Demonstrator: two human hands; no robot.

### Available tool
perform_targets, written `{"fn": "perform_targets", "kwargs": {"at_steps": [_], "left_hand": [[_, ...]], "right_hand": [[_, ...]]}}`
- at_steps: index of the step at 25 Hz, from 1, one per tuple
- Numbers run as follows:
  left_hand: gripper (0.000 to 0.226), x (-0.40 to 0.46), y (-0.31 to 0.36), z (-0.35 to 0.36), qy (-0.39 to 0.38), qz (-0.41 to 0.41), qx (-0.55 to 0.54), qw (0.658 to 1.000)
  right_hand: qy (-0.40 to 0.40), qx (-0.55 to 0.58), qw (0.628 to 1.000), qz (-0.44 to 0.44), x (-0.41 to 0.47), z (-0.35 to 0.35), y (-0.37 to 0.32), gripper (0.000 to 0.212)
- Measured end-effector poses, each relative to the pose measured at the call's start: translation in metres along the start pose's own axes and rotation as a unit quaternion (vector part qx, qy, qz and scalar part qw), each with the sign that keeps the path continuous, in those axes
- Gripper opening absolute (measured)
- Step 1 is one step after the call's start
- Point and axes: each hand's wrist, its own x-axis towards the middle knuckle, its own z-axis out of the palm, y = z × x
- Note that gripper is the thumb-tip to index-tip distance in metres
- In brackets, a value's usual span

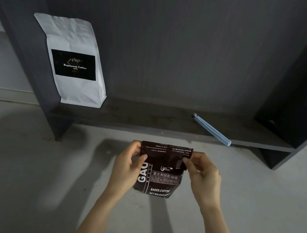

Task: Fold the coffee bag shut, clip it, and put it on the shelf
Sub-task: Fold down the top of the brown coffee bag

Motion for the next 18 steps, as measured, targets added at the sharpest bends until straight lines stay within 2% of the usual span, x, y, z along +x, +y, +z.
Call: {"fn": "perform_targets", "kwargs": {"at_steps": [2,10,15,16,18], "left_hand": [[0.040,-0.001,-0.001,-0.001,0.022,0.007,0.012,1.000],[0.042,0.005,-0.009,0.000,0.033,-0.009,0.009,0.999],[0.042,0.007,-0.010,0.000,0.032,-0.002,0.019,0.999],[0.043,0.008,-0.009,0.000,0.032,0.000,0.021,0.999],[0.043,0.010,-0.010,0.000,0.032,0.000,0.021,0.999]], "right_hand": [[0.006,-0.015,1.000,-0.010,0.000,0.000,-0.001,0.013],[-0.008,0.017,1.000,-0.004,0.004,0.004,0.004,0.015],[-0.107,0.001,0.994,-0.033,0.017,-0.013,-0.003,0.026],[-0.105,-0.016,0.993,-0.045,0.023,-0.019,-0.002,0.024],[-0.045,-0.068,0.995,-0.058,0.040,-0.031,0.001,0.018]]}}
